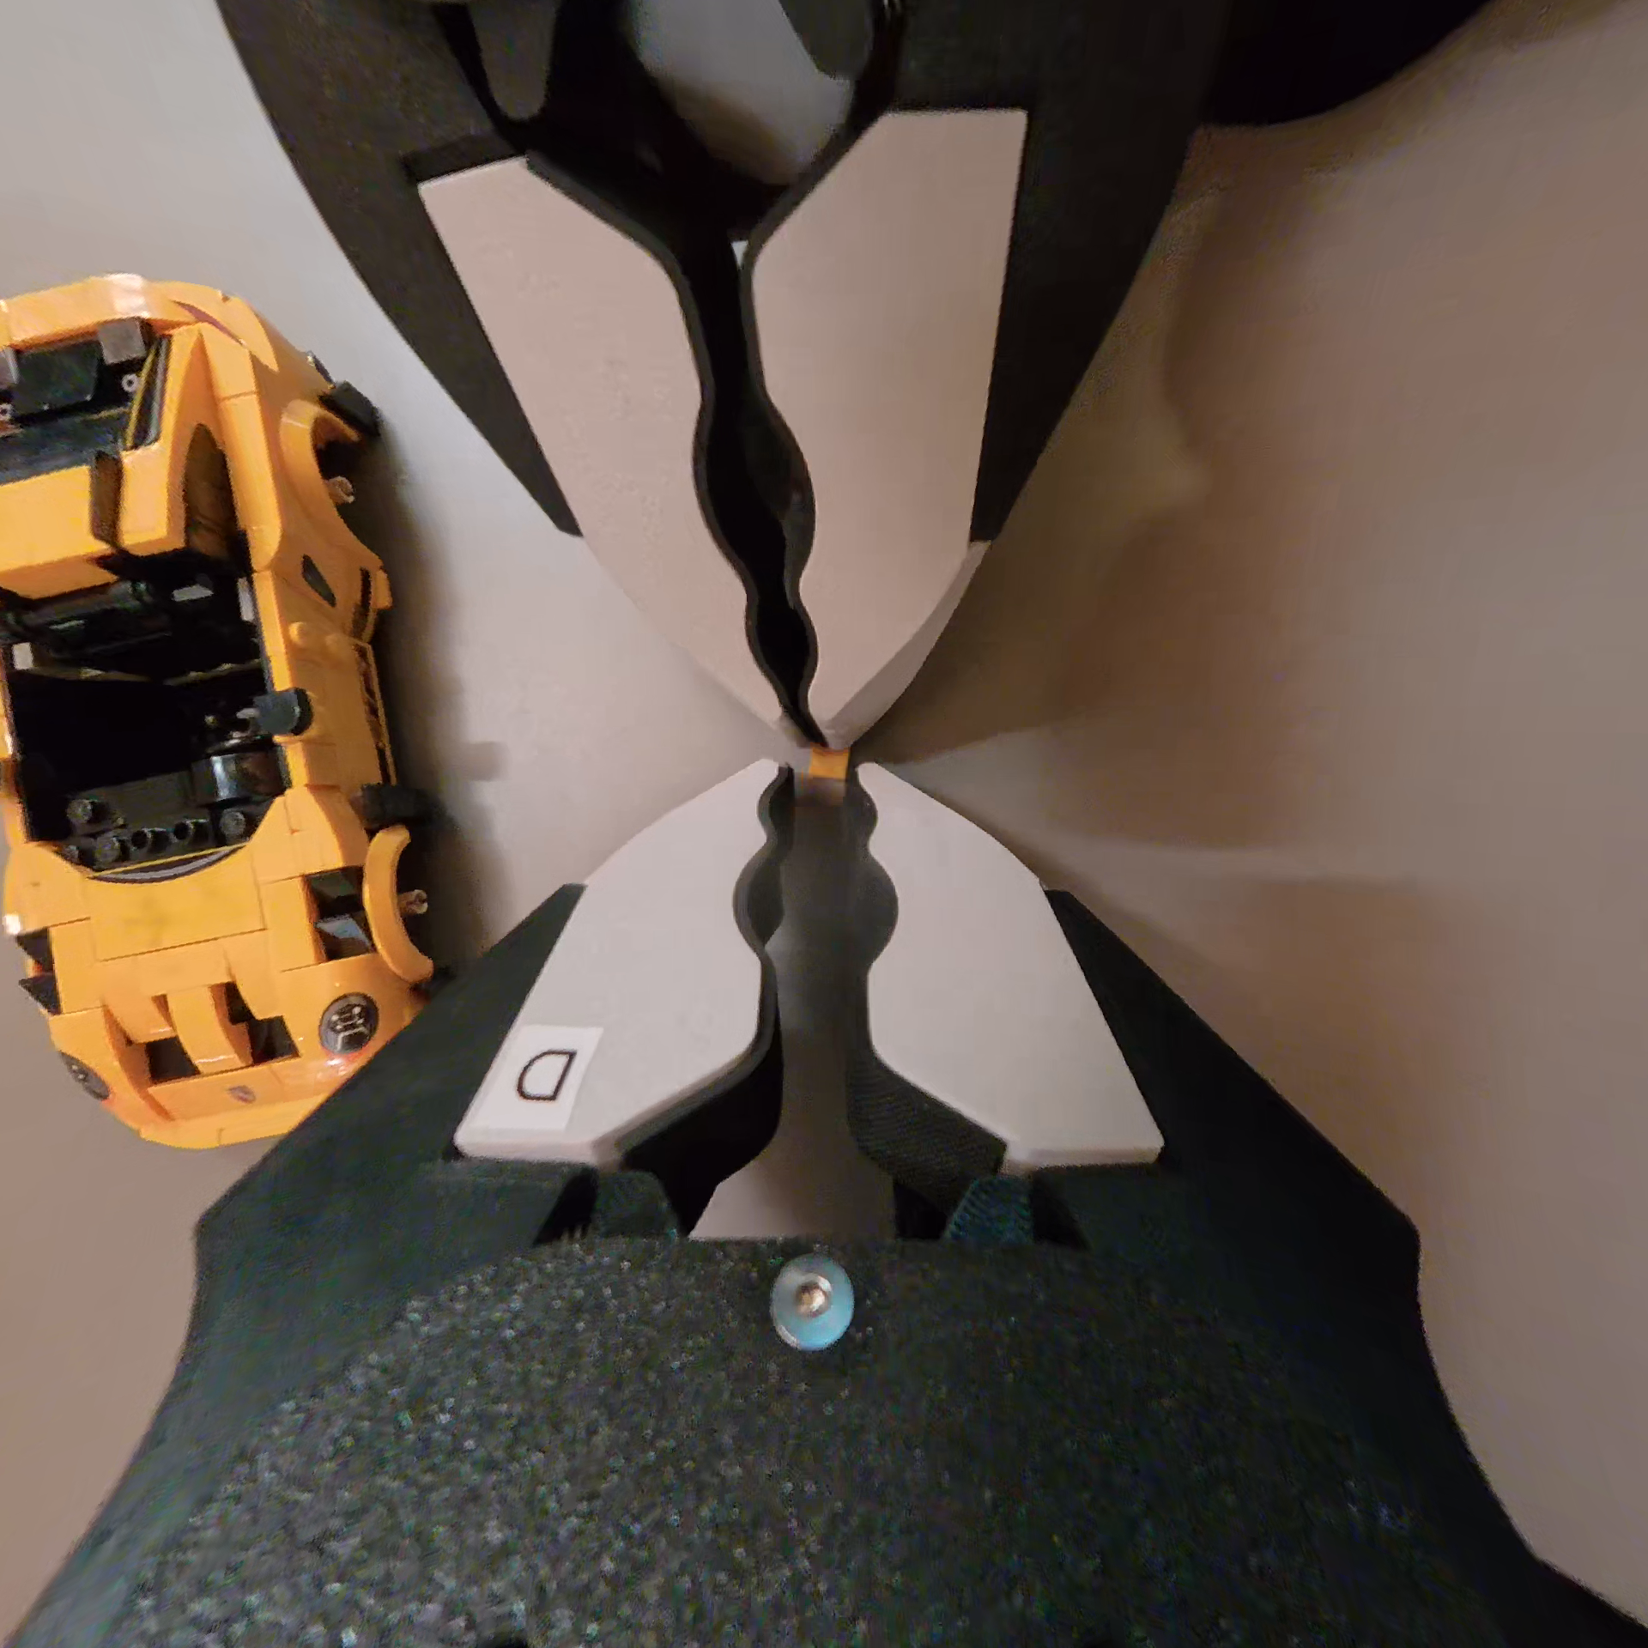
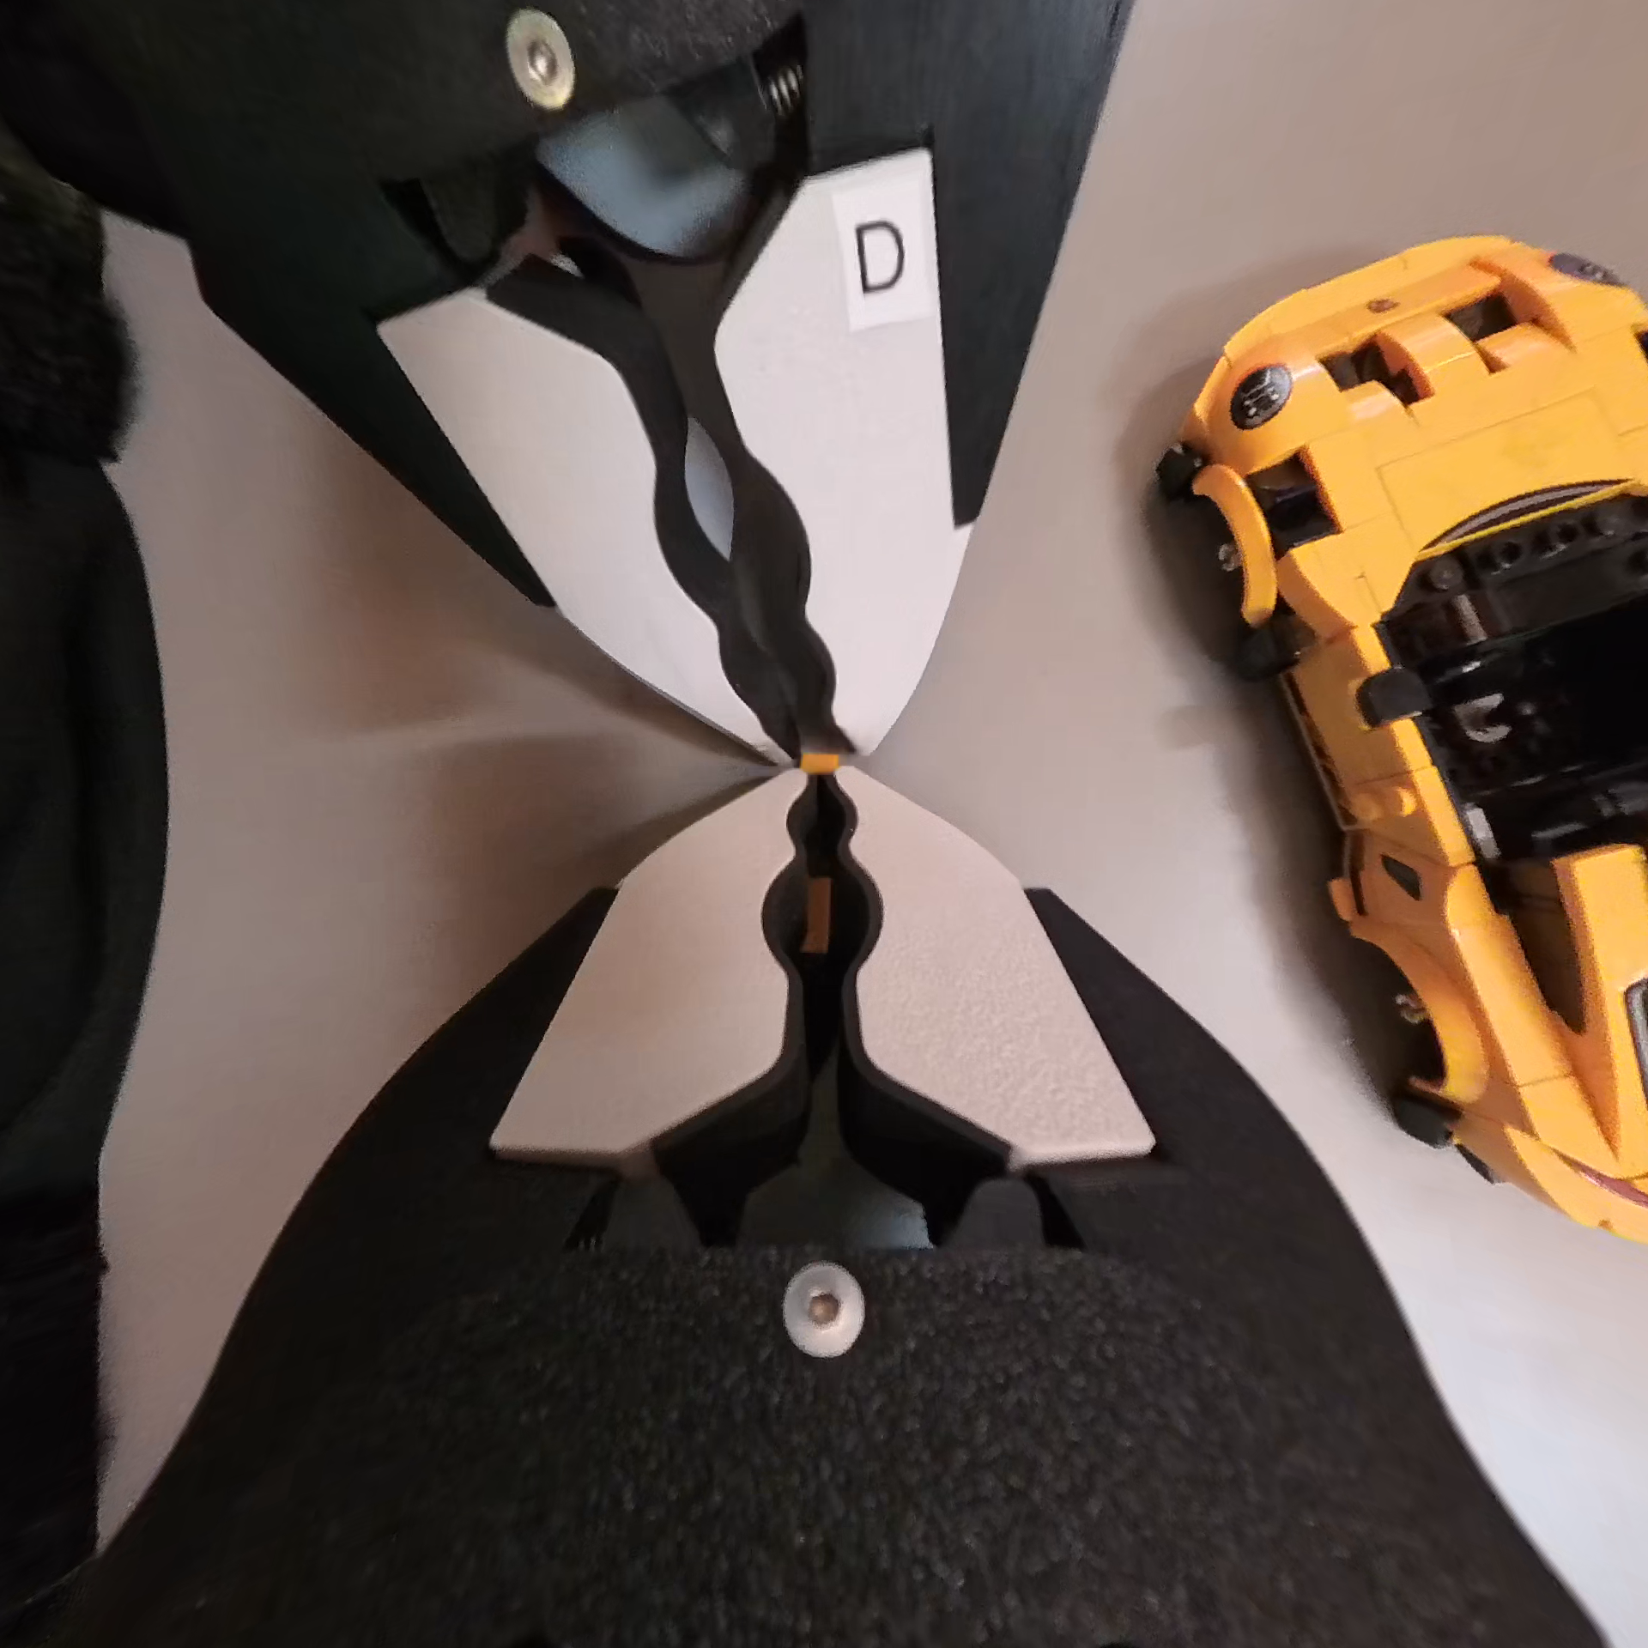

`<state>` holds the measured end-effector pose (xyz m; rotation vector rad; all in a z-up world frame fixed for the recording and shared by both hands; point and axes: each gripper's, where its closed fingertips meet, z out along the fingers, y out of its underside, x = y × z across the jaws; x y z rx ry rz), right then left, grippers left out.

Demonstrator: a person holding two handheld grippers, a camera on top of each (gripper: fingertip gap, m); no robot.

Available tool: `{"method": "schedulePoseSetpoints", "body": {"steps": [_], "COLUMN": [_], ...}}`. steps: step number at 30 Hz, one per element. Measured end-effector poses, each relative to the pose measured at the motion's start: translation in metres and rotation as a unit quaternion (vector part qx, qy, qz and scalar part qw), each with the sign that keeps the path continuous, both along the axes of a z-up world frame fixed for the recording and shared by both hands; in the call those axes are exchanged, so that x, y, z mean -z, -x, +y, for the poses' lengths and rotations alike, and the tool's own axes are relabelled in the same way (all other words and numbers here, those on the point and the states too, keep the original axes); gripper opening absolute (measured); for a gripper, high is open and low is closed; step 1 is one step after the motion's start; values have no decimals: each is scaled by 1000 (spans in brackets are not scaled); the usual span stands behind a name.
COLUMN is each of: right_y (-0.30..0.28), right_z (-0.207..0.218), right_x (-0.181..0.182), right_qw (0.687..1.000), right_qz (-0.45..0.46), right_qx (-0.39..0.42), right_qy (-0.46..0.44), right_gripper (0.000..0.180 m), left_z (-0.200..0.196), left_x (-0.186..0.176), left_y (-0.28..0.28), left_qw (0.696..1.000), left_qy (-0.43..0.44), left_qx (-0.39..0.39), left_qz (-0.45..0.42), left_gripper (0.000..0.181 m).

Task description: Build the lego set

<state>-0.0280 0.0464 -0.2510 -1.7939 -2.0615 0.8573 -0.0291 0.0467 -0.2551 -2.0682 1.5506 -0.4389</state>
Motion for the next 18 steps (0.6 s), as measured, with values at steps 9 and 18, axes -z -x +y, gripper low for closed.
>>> {"method": "schedulePoseSetpoints", "body": {"steps": [9, 18], "right_y": [-2, -32], "right_z": [4, 12], "right_x": [-3, -16], "right_qw": [1000, 1000], "right_qz": [0, 10], "right_qx": [14, 25], "right_qy": [15, -4], "right_gripper": [0, 4], "left_z": [-4, -3], "left_x": [1, 2], "left_y": [-4, -9], "left_qw": [999, 998], "left_qy": [10, 18], "left_qx": [8, 12], "left_qz": [-30, -52], "left_gripper": [13, 13]}}
